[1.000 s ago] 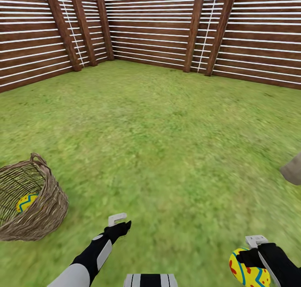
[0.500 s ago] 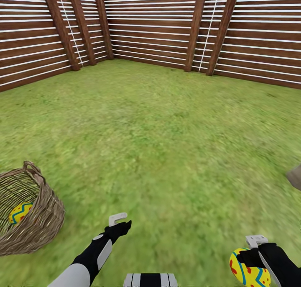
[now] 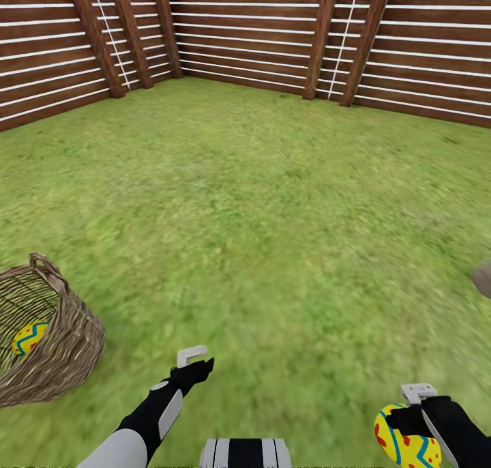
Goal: Take the three Easter eggs out of the wicker basket on the lawn in the garden, then place them on the lawn next to a single tree (choose any tree) so that all three eggs are next to the same tree and none are left in the basket.
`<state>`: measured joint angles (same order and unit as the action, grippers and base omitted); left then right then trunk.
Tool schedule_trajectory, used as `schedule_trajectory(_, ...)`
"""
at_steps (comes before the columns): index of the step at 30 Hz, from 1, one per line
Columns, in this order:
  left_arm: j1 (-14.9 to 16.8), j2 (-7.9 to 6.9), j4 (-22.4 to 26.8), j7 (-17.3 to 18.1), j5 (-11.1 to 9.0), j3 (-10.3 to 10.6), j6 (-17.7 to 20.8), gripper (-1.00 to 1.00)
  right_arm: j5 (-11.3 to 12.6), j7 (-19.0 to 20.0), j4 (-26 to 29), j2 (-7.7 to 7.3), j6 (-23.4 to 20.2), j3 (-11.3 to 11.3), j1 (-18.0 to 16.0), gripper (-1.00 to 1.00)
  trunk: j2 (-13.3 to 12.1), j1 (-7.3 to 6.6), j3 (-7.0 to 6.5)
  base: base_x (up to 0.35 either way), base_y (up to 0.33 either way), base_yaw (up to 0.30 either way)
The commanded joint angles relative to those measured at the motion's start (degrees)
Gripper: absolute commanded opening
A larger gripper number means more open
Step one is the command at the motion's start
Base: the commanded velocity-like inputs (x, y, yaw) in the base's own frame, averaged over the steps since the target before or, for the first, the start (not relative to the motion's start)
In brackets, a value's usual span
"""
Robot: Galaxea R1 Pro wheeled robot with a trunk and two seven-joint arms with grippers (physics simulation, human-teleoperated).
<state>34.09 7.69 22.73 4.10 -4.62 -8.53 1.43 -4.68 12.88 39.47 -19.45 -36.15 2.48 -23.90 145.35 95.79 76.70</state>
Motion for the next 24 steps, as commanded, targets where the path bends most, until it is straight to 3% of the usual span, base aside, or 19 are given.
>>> schedule_trajectory(1,0.0,0.04,0.0,0.4,-0.5,-0.3,0.2,1.00,-0.5,0.4,0.1,0.02,-0.2,0.1,0.0,-1.00,0.0,0.01,0.27,0.000,0.000,0.000)
schedule_trajectory(4,0.0,0.04,0.0,0.5,-0.4,-0.3,0.2,1.00,-0.5,0.4,0.1,0.03,-0.2,0.1,0.0,-1.00,0.1,0.09,0.93,0.000,0.000,0.000)
schedule_trajectory(9,0.0,0.04,-0.1,0.6,-0.5,-0.3,0.2,1.00,-0.5,0.4,0.1,0.03,-0.2,0.1,0.0,-1.00,0.1,0.09,0.93,0.000,0.000,0.000)
schedule_trajectory(10,0.0,0.04,-0.1,0.6,-0.5,-0.3,0.2,1.00,-0.5,0.4,0.1,0.03,-0.2,0.1,0.0,1.00,0.1,0.09,0.93,0.000,0.000,0.000)
schedule_trajectory(24,0.0,0.04,-0.1,0.6,-0.4,-0.3,0.2,1.00,-0.3,0.4,0.2,0.02,0.1,0.3,0.0,1.00,0.1,0.06,0.71,0.000,0.000,0.000)
